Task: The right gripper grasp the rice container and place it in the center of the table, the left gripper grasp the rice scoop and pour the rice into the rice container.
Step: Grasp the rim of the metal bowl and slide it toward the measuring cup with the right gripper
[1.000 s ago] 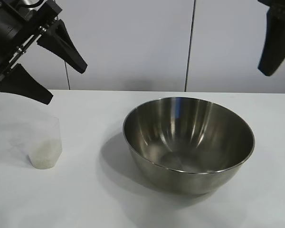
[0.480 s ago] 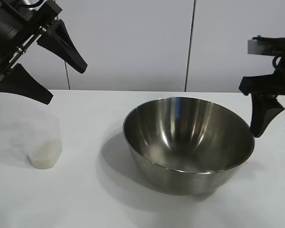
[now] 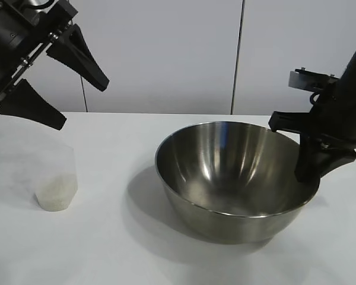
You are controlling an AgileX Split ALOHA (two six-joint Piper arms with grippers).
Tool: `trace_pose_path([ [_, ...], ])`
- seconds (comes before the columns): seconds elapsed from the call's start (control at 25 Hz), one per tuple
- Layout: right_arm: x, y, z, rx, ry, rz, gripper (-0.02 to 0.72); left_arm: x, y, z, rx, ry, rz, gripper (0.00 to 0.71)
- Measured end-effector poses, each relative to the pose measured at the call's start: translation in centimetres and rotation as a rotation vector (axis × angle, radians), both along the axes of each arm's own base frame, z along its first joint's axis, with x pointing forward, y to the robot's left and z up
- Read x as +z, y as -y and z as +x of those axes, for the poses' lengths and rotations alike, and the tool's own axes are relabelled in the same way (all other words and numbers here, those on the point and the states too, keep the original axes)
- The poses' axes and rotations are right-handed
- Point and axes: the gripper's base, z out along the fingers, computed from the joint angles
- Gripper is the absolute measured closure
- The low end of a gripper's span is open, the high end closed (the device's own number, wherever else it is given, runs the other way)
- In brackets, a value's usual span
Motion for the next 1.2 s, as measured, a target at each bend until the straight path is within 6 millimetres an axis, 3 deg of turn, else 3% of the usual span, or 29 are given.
trace_pose_path([
  [0.2,2.5,0.5,0.4,0.05,-0.033,0.114,0.689,0.0,0.0,0.0,0.002,0.002,0.001,0.107],
  [0.36,6.4,1.5,1.2,0.047,0.033,0.152,0.69,0.0,0.0,0.0,0.004,0.003,0.001,0.107],
  [0.48,7.3,1.4,1.2,0.03,0.026,0.157,0.69,0.0,0.0,0.1,0.004,0.004,0.001,0.107],
  [0.64,7.1,-0.7,0.9,0.053,-0.002,0.15,0.69,0.0,0.0,0.1,0.006,0.006,0.002,0.107],
  [0.8,6.4,-4.2,0.8,0.073,0.004,0.148,0.69,0.0,0.0,0.1,0.006,0.006,0.002,0.107],
  [1.04,2.8,-8.4,1.2,0.084,-0.021,0.128,0.69,0.0,0.0,0.1,0.006,0.006,0.002,0.107],
  [1.2,1.0,-10.0,1.7,0.075,0.003,0.119,0.69,0.0,0.0,0.1,0.006,0.006,0.002,0.107],
])
